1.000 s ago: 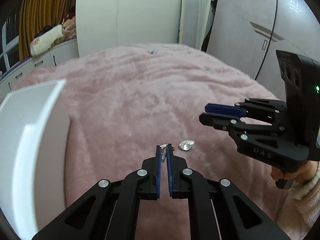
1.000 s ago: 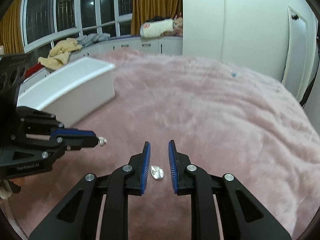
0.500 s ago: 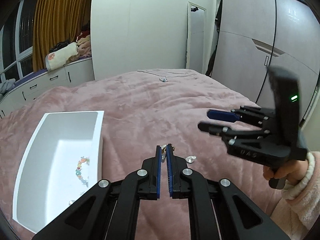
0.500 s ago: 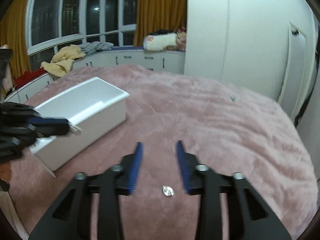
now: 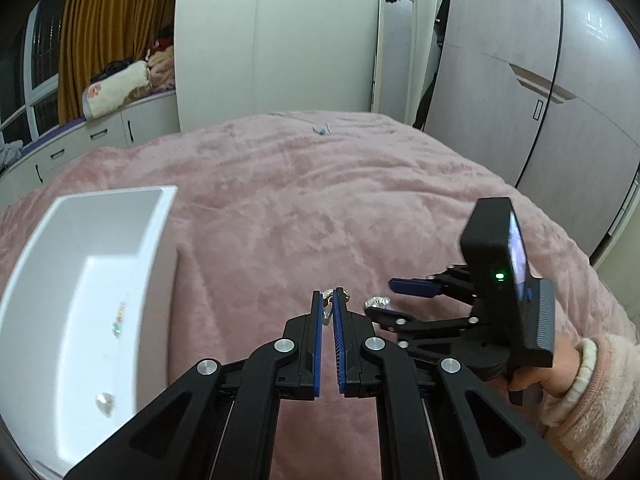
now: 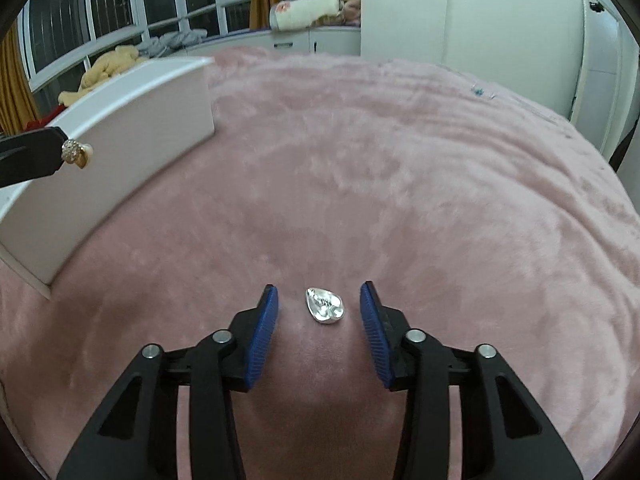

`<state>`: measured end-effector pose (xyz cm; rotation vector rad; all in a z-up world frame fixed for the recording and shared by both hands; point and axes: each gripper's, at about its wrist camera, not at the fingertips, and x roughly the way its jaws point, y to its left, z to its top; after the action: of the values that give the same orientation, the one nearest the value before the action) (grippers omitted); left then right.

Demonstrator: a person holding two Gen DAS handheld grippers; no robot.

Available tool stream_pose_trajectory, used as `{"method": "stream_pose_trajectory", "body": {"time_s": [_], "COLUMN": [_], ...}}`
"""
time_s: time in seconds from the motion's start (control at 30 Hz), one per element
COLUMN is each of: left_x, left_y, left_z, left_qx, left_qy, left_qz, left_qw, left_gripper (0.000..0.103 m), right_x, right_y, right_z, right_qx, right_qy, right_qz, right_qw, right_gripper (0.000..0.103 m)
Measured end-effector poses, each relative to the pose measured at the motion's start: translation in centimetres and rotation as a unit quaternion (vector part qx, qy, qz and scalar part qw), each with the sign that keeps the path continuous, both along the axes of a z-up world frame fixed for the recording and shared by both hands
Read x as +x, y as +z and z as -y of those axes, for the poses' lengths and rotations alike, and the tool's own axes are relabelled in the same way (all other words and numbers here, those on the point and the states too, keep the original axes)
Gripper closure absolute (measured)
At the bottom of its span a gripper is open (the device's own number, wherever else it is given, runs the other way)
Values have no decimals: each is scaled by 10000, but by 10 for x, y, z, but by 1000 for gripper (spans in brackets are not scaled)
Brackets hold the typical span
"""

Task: Organize jewelry
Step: 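Carry both held earrings over the white box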

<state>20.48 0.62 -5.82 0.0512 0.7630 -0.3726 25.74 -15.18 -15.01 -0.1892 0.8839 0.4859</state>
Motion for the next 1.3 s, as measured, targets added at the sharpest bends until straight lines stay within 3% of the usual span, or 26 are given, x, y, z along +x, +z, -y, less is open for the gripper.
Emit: {"method": "stream_pose_trajectory", "body": {"time_s": [0.03, 0.33, 0.57, 0.93, 1.13, 1.3], "left_x": [2, 12, 5, -18, -29, -36], "left_y": [-4, -20, -4, 64, 87, 91], "left_z": [1, 0, -8, -58, -105, -151], "left_qx": [5, -62, -124, -2, 207, 274], "left_qy": [-6, -4, 118, 629, 953, 1212], "left_qz": [-33, -188, -69, 438, 552, 461], "left_qw": [10000, 9998, 9998, 9971, 9937, 9912], "left_gripper": [93, 93, 93, 93, 93, 93], "right_x": [3, 1, -4, -24, -35, -44], "right_y": [-6, -6, 42, 151, 176, 175], "right_z": [-1, 5, -4, -71, -115, -152], "right_qx": [-42, 170, 402, 788, 866, 803], "right_qy": [-3, -2, 133, 787, 1075, 1310], "right_qz": [-62, -23, 382, 1336, 1494, 1454], "right_qw": [10000, 9999, 9984, 9848, 9791, 9774], "right_gripper": [81, 81, 81, 81, 81, 81]}}
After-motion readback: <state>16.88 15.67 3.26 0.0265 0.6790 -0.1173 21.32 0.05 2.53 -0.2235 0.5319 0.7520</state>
